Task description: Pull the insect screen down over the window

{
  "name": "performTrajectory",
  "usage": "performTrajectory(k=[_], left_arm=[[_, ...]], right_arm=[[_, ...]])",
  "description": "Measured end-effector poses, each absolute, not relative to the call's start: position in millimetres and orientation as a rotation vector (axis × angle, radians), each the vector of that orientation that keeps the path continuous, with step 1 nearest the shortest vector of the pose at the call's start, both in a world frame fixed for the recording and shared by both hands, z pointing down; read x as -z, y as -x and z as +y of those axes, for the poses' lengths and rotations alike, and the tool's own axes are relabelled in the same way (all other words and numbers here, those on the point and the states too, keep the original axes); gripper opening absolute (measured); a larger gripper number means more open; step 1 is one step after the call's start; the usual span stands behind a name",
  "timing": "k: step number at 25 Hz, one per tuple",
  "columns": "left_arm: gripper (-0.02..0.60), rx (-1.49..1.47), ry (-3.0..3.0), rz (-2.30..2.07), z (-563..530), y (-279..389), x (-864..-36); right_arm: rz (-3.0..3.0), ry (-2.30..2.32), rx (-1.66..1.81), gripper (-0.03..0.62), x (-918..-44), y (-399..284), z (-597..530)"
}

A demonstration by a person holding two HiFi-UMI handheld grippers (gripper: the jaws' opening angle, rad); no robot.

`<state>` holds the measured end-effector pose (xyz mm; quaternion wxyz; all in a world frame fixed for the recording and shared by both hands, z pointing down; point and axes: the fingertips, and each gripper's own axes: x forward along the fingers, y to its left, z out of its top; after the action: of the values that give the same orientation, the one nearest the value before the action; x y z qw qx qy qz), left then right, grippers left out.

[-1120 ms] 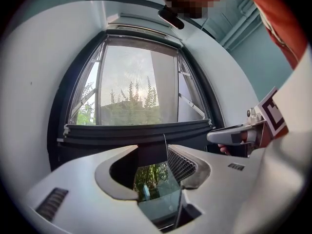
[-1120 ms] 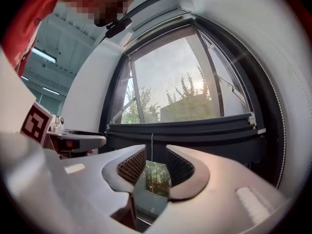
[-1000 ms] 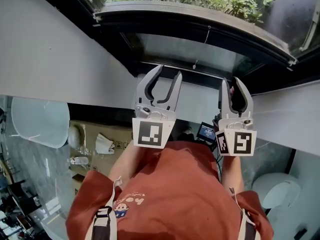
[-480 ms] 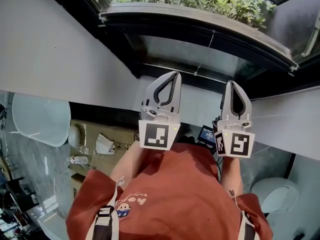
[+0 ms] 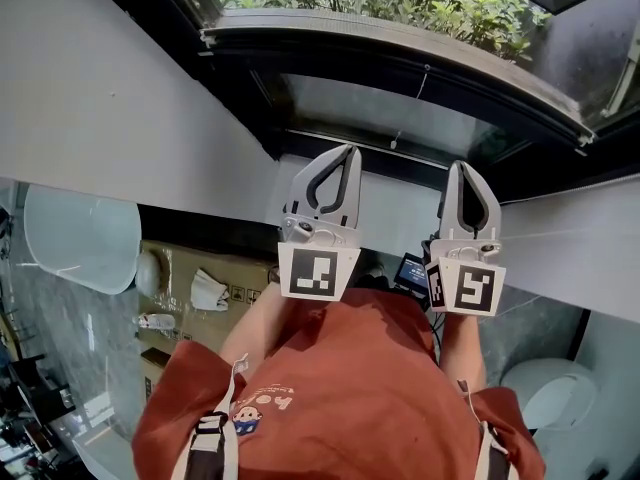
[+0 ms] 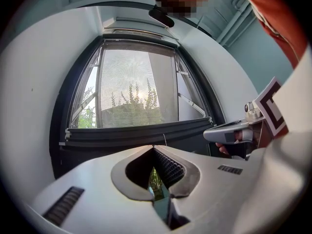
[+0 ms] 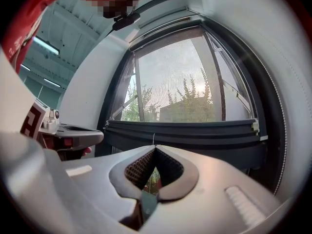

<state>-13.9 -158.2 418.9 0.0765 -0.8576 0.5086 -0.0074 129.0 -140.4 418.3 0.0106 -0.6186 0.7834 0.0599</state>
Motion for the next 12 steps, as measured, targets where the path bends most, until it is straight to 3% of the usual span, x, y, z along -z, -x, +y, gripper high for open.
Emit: performTrajectory(k=[12], left_arm=[[0.006,0.031,2.573,1.546,-160.5,17.9,-421.1]], right_arm=[[2.434,1.965,-0.215,0.009,-416.6,-138.0,-140.7]])
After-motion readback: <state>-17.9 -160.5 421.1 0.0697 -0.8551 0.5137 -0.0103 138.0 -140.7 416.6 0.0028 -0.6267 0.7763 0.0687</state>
